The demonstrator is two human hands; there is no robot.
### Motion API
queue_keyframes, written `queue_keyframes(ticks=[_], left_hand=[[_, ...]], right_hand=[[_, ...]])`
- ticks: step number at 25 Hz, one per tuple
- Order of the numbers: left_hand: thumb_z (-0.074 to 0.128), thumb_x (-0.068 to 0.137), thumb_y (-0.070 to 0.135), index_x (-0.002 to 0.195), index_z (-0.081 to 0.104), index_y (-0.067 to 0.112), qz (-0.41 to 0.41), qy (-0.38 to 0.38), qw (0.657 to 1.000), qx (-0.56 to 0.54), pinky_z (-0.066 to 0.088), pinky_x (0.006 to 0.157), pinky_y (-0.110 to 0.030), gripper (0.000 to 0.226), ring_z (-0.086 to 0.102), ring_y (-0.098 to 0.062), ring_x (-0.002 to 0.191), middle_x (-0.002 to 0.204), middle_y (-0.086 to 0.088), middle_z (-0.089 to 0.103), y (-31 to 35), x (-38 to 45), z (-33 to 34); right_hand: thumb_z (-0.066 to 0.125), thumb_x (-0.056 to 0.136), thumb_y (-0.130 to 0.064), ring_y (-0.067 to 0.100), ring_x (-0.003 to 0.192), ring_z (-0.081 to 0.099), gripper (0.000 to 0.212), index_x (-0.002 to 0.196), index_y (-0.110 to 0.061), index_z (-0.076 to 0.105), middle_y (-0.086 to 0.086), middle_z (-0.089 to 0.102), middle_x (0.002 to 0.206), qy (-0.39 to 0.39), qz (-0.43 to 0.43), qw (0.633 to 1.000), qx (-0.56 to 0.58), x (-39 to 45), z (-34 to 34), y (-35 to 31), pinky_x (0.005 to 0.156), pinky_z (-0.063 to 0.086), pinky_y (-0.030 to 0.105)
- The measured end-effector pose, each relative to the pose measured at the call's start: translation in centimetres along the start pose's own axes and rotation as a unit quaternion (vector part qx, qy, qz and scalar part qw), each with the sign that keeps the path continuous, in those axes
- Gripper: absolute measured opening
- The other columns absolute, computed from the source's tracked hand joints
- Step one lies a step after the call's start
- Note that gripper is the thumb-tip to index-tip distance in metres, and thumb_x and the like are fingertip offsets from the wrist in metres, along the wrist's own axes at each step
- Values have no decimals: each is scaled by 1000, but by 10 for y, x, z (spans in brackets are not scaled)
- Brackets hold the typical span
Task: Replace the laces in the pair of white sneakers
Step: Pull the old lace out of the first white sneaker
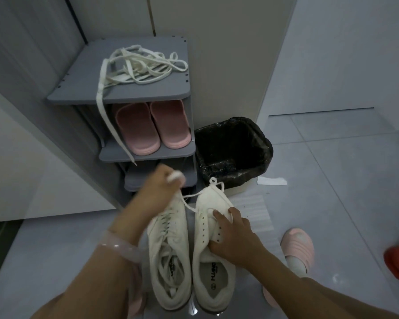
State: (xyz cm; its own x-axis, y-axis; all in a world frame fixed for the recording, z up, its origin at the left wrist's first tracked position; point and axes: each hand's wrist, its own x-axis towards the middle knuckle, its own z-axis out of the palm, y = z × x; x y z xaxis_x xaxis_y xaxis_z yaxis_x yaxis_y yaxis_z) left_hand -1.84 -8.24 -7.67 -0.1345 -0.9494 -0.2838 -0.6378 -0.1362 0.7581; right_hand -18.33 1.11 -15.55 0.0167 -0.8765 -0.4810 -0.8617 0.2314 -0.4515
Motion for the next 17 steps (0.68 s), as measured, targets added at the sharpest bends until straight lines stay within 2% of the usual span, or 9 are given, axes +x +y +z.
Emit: queue_keyframes(ticks=[2, 3, 4, 6, 9, 11, 15, 17], left_hand=[[51, 93, 26, 109, 48, 19, 24, -147, 978, 144, 43, 71, -29, 18, 53, -20, 86, 102, -6, 58, -23, 0, 41], [47, 94, 25, 123, 44, 19, 47, -191, 959, 205, 45, 82, -32, 30, 54, -22, 99, 117, -9, 55, -32, -1, 58], [43, 95, 23, 135, 36, 18, 62, -198, 947, 245, 43, 93, -36, 40, 52, -24, 110, 127, -10, 50, -39, -2, 70], [36, 97, 18, 140, 29, 14, 75, -143, 950, 266, 43, 96, -39, 44, 52, -27, 113, 129, -12, 49, -43, -3, 79], [39, 95, 12, 120, 50, 6, 91, -50, 952, 287, 47, 85, -37, 28, 59, -27, 100, 113, -13, 61, -46, 6, 76], [43, 94, 14, 109, 58, 6, 91, -45, 949, 297, 46, 82, -34, 23, 60, -25, 98, 109, -11, 63, -49, 10, 72], [42, 96, 27, 121, 55, 20, 125, -60, 935, 327, 44, 79, -29, 29, 60, -22, 101, 111, -4, 65, -54, 7, 69], [39, 96, 29, 119, 54, 20, 118, -56, 926, 353, 43, 78, -29, 29, 61, -23, 100, 110, -4, 65, -55, 6, 71]], right_hand=[[54, 82, -54, 29, 135, 19, 78, 146, -36, 14, 1, 3, 151, -2, 4, 1000, 1, 0, 1, 0, 105, 35, 46], [53, 82, -54, 28, 136, 18, 78, 146, -37, 13, 0, 2, 152, -4, 7, 1000, 1, 0, 1, 0, 105, 35, 46], [53, 82, -54, 27, 136, 18, 78, 147, -37, 12, 1, 2, 152, -4, 8, 1000, -2, 1, 1, 1, 105, 35, 45], [54, 83, -54, 27, 136, 18, 79, 147, -36, 12, 2, 1, 152, -6, 11, 1000, -9, 1, 2, 1, 105, 35, 45], [53, 83, -55, 27, 137, 17, 80, 147, -35, 11, 2, -1, 152, -15, 11, 1000, -20, 1, 1, 0, 106, 34, 47], [52, 83, -55, 27, 137, 17, 79, 147, -35, 10, 2, -1, 153, -16, 12, 1000, -21, 1, 0, 0, 106, 34, 47], [52, 84, -53, 28, 137, 19, 78, 148, -34, 11, 3, -1, 153, -19, 5, 1000, -9, 1, -1, -1, 108, 33, 46], [53, 85, -53, 28, 137, 19, 78, 148, -34, 11, 3, -1, 153, -20, 6, 1000, -5, 0, -2, 0, 108, 33, 46]])
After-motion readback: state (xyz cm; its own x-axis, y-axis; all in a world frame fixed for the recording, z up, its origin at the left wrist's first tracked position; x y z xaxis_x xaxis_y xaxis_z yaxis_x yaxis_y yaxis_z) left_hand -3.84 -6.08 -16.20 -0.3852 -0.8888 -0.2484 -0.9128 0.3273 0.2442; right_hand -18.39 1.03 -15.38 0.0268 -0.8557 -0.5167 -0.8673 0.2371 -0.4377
